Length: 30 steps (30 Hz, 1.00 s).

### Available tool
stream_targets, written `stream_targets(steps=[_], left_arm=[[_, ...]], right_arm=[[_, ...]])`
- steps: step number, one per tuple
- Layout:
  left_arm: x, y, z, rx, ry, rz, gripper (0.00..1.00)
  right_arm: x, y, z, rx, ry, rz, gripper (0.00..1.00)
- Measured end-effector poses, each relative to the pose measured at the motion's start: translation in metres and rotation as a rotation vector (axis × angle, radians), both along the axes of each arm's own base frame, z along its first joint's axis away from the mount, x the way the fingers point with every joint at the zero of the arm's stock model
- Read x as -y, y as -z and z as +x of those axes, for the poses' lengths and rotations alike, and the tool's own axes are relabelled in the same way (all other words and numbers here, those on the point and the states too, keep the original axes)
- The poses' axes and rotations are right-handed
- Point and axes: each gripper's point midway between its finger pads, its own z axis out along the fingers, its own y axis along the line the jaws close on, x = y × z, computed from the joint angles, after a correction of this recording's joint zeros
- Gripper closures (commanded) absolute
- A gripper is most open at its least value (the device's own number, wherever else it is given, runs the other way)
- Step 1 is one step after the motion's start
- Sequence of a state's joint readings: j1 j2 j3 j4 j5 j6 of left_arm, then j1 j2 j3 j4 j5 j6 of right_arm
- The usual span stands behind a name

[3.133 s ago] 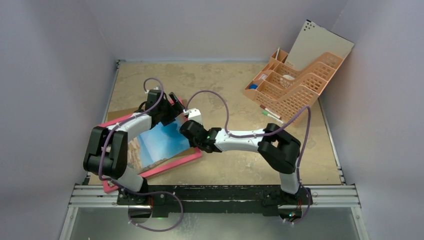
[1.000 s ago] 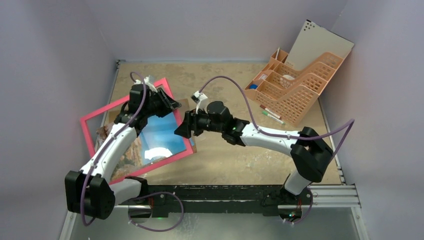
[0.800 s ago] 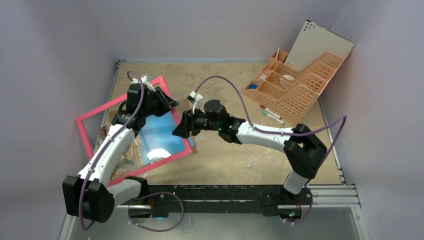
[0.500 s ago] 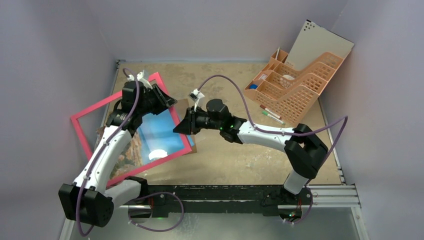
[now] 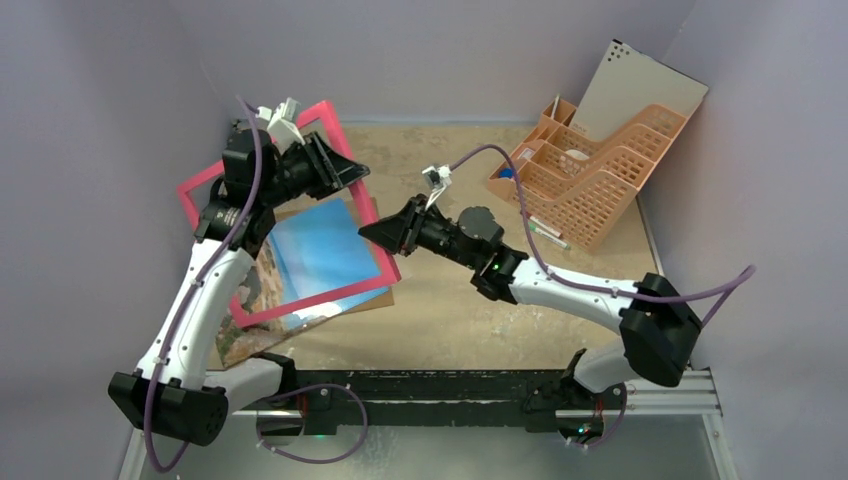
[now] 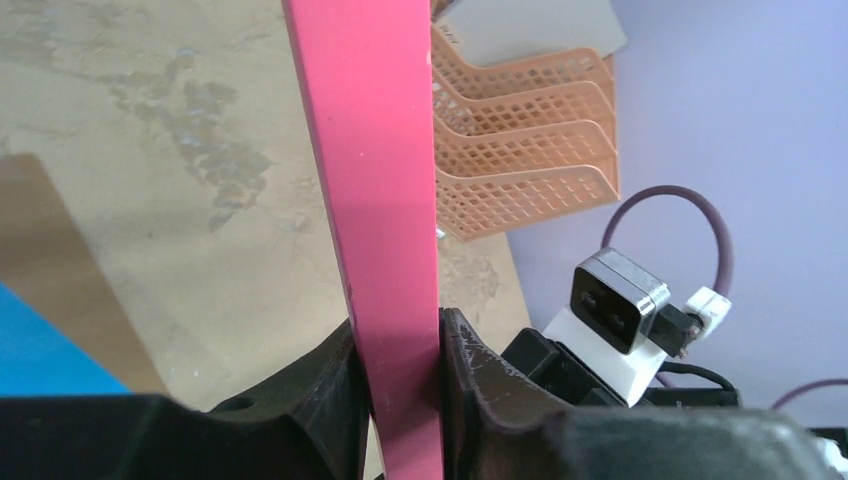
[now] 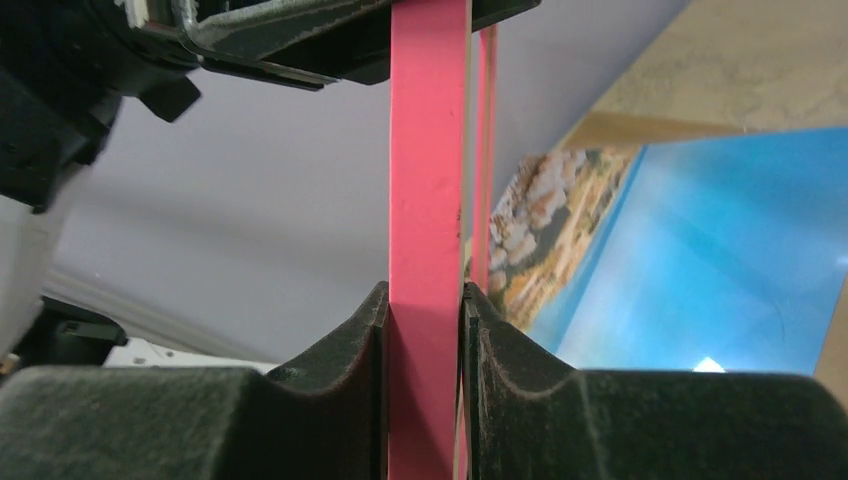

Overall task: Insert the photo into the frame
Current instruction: Pick up the photo frame from the corner of the board.

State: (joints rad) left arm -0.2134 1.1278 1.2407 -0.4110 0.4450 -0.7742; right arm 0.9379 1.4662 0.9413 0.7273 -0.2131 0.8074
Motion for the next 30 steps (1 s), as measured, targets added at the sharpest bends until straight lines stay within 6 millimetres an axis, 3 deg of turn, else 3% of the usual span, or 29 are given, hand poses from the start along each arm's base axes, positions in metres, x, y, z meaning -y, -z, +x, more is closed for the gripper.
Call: stream_targets(steps=[7,14,21,30], left_arm=[[0.005,-0.038,0.006,0.127,0.048,0.003,0.42],[0.005,-0.031,0.012,0.156,0.078,0.059,0.24],[-0.002,-0.021,0.018,0.17,0.06,0.131,0.15],[-0.011,-0.007,0.019,0.161,0.045,0.209,0.14]], right_arm=[[0.016,-0.033,-0.002,-0.032,0.065,0.12,1.0],[0.024,-0.041,-0.002,-0.103,0.108,0.143,1.0],[0.027,-0.028,0.009,-0.171,0.181,0.096,1.0],[0.029,-0.021,0.015,-0.194,0.219,0.066,1.0]])
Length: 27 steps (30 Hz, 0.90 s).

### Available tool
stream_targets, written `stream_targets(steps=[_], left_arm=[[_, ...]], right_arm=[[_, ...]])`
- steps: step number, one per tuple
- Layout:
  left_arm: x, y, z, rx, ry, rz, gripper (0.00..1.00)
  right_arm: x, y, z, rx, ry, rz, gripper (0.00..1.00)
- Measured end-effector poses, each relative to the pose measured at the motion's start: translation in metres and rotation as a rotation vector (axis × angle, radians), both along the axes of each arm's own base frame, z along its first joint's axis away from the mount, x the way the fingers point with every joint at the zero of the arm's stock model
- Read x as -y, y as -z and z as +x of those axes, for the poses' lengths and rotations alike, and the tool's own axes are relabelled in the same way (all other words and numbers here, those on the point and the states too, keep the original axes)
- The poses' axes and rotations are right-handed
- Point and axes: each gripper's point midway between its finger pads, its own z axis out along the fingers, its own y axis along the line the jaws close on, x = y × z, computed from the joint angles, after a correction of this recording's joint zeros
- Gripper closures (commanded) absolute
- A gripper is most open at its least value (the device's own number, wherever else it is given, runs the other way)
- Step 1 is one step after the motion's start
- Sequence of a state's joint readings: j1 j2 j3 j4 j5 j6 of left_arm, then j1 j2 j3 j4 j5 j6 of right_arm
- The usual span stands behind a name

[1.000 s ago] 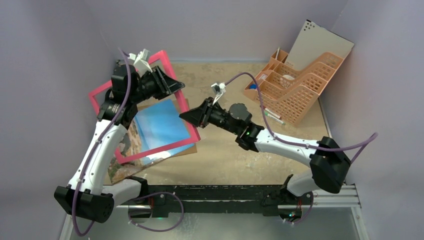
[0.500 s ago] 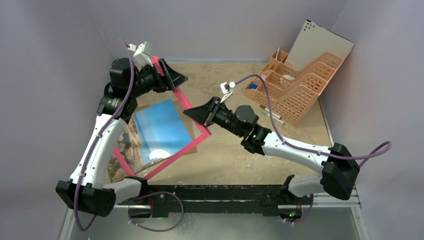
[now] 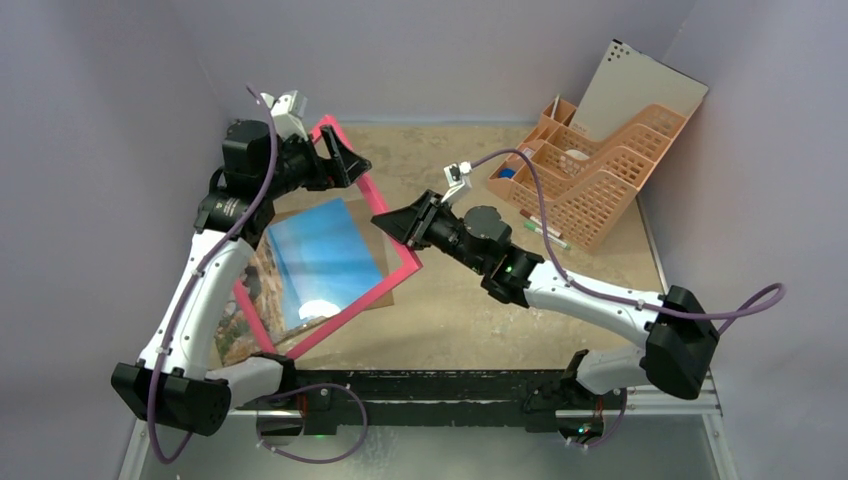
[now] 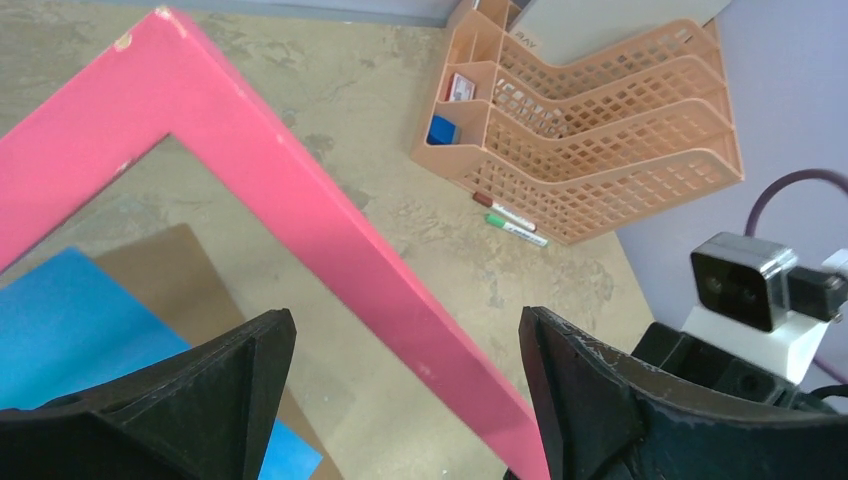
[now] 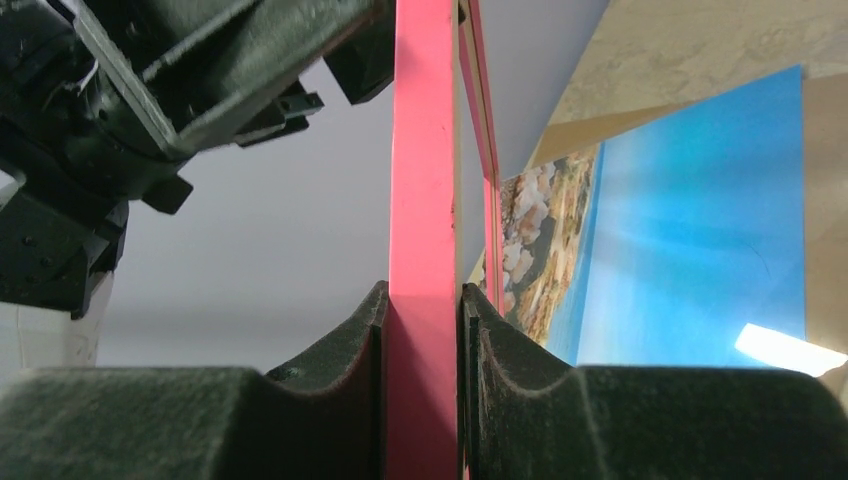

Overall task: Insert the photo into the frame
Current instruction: Pick up the photo frame from the corner of the board.

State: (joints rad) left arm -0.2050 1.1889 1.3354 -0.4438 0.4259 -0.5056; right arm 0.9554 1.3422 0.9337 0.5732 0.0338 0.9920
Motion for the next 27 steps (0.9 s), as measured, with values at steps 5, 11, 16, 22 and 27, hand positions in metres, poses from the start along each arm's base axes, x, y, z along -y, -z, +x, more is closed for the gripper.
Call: stream_targets(steps=[5,11,16,22,27], left_arm=[[-0.01,0.013,-0.01,-0.001,-0.011,0.072,0.14],[-0.025,0.01,-0.025,0.032,-0.051,0.137,0.14],[-0.03,-0.001,-0.05,0.126,-0.038,0.15,0.18],[-0.014,-0.004,-0.068,0.241,0.109,0.155,0.19],[-0.003,0.014,-0.068,0.321,0.236,0.222,0.19]], right_arm=[[-0.002,-0.002,0.008,-0.065,0.037,-0.016,1.0],[-0.006,0.007,0.027,-0.193,0.129,-0.039,1.0],[-0.01,0.015,0.05,-0.251,0.192,-0.056,1.0],[-0.002,0.007,0.094,-0.283,0.253,-0.035,1.0],[0.012,-0.003,0.13,-0.331,0.304,0.016,1.0]])
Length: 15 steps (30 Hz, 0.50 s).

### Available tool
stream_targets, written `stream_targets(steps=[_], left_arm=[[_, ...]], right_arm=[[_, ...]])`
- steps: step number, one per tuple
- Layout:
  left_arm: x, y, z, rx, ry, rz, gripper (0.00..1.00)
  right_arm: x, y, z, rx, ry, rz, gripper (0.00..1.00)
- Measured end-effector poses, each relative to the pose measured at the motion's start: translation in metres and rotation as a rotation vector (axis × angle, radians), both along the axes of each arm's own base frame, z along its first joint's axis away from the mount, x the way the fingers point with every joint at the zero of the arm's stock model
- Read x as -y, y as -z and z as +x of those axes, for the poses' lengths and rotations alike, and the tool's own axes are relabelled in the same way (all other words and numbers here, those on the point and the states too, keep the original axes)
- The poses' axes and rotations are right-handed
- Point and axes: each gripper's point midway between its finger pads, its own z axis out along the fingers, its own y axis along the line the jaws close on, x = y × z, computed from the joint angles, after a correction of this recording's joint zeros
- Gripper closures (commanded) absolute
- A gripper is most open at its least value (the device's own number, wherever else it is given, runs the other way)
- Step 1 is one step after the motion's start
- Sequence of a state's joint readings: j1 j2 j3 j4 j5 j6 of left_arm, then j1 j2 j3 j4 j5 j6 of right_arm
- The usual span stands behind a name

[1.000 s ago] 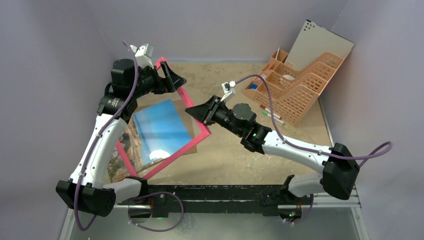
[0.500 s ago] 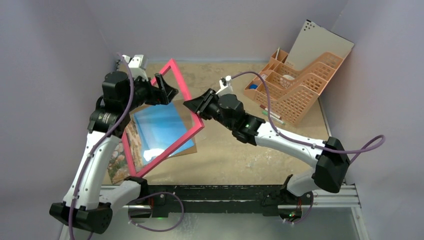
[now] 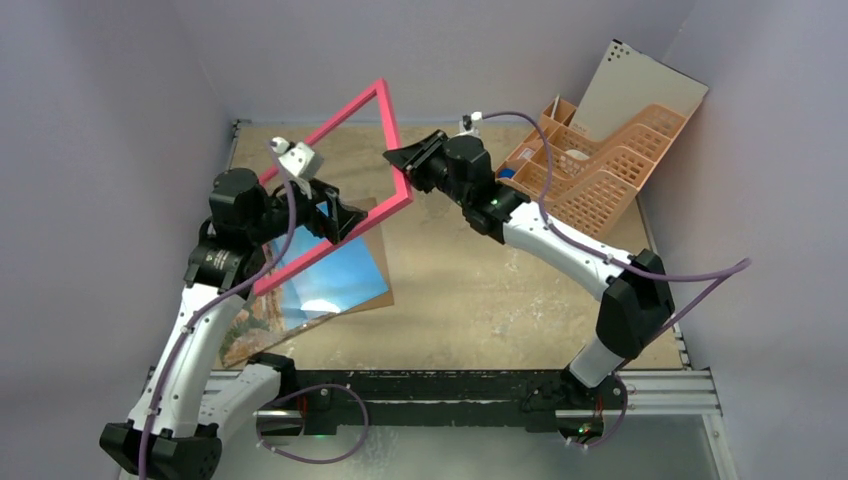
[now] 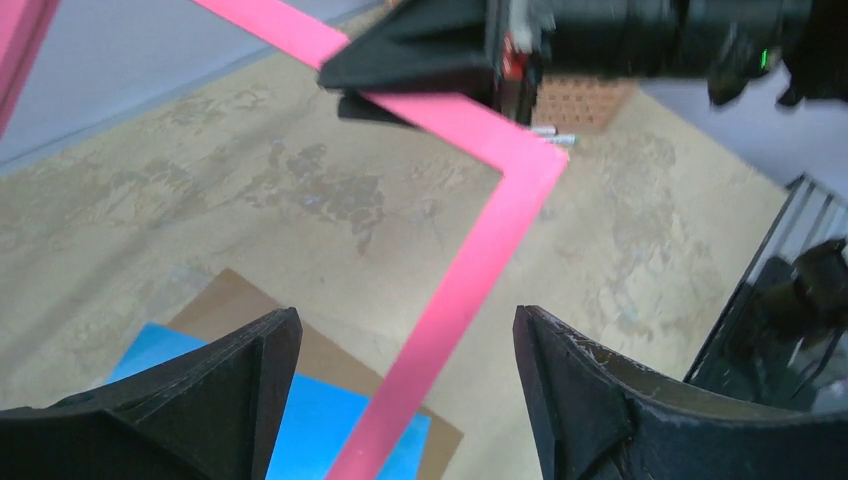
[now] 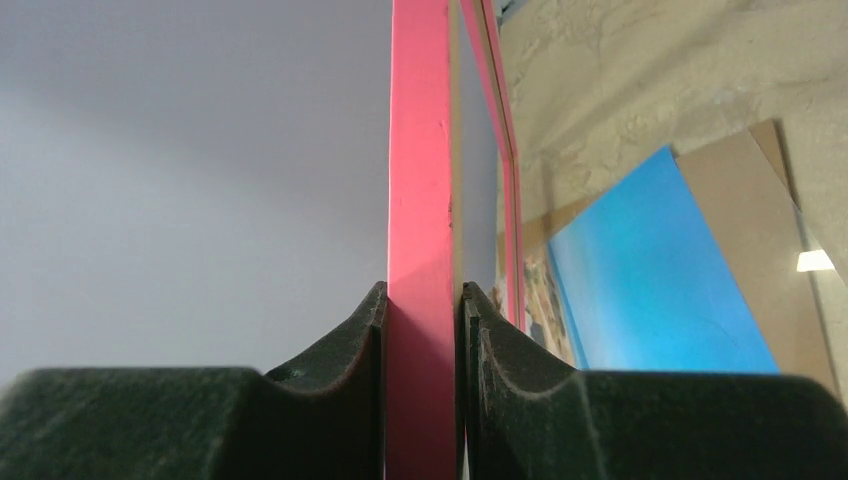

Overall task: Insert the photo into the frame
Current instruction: Pick up the photo frame from the corner of the board.

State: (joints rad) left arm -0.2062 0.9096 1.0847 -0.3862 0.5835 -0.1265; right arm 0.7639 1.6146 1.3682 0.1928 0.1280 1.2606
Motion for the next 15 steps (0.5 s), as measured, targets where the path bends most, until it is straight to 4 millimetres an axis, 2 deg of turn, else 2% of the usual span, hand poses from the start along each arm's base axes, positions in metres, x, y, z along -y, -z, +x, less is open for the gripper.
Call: stream_targets(steps=[6,8,15], left_arm=[[0.009,0.051,-0.003,0.094,0.176,0.189,0.2],[0.013,0.064,-0.006,0.122,0.23,0.211,0.24],[0.01,0.078,0.01,0.218,0.2,0.26,0.3]], right_arm=[[0.012,-0.001,0.029,-0.081,0.029,0.06,1.0],[0.014,0.0,0.035,-0.107,0.029,0.068,1.0],[0.012,0.004,0.034,-0.182,-0.002,0.122,1.0]])
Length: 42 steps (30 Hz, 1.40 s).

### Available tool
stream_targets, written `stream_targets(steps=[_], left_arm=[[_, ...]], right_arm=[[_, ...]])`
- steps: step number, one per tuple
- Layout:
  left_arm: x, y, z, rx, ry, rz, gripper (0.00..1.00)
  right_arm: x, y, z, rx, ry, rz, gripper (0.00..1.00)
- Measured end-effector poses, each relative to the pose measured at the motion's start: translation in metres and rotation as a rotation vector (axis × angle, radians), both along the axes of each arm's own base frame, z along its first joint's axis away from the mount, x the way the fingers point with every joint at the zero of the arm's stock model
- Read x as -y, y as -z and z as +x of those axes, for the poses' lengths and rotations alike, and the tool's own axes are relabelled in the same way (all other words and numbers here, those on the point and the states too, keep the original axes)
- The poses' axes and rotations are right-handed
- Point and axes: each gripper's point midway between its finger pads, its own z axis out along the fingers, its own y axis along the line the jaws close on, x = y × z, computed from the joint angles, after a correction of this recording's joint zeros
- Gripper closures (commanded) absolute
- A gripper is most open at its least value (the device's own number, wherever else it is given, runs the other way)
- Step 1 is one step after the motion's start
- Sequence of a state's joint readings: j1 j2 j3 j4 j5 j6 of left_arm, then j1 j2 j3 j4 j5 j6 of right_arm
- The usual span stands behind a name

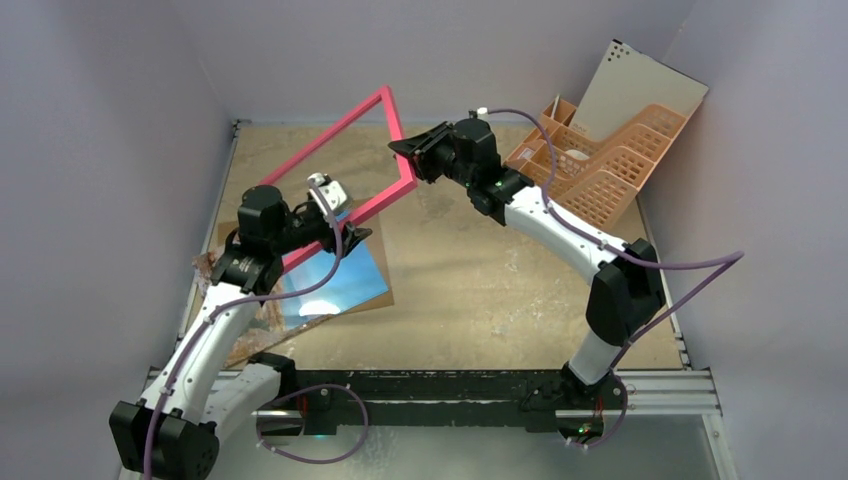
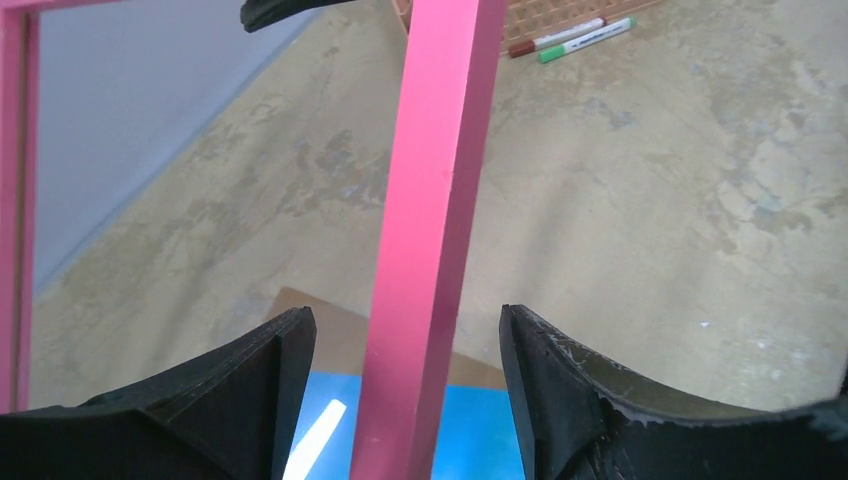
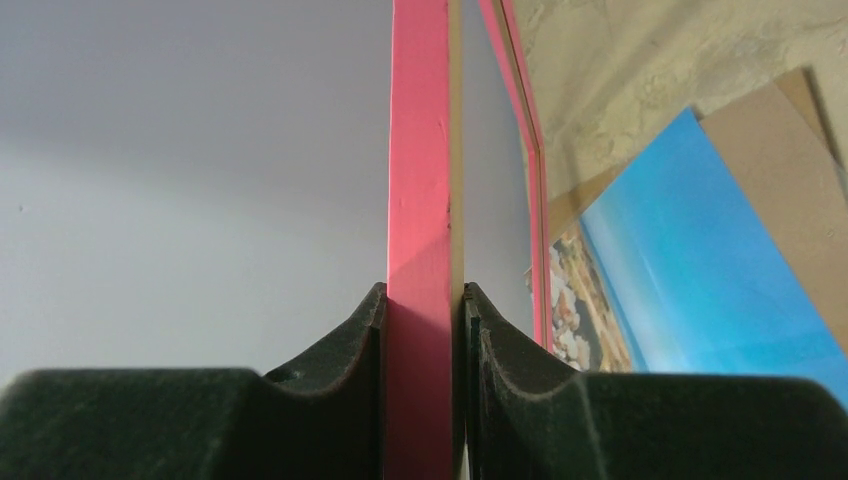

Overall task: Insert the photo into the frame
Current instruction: Pick up the photo frame from the corner of the board.

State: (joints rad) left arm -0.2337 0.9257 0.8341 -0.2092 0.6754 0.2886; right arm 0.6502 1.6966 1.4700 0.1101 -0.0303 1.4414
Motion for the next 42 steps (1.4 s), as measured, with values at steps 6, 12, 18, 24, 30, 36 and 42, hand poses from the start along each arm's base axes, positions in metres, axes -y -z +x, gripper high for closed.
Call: stream_targets(steps=[6,12,18,24,30,36,42], left_arm=[[-0.003,0.005,0.012,0.088,-0.051,0.097,0.36],[-0.015,0.017,0.012,0.12,-0.127,0.16,0.59],[-0.018,0.009,0.011,0.175,-0.138,0.172,0.89],[-0.011,0.018,0.015,0.15,-0.118,0.184,1.0],[-0.011,0.015,0.019,0.143,-0.14,0.163,1.0],[-0.002,-0.007,0.029,0.166,-0.12,0.121,1.0],[0.007,-0.049,0.044,0.228,-0.122,0.07,1.0]], right_arm=[[-0.002,-0.01,-0.002,-0.019,-0.016,0.043,1.0],[-0.002,-0.021,0.0,-0.006,-0.018,0.064,1.0],[-0.002,-0.022,0.0,-0.012,-0.019,0.071,1.0],[0.0,-0.022,0.002,-0.003,-0.01,0.063,0.68],[0.002,-0.038,0.004,0.051,-0.023,0.094,0.36],[-0.001,-0.069,-0.014,0.175,-0.142,0.168,0.3],[0.008,-0.11,-0.036,0.319,-0.207,0.24,0.14]])
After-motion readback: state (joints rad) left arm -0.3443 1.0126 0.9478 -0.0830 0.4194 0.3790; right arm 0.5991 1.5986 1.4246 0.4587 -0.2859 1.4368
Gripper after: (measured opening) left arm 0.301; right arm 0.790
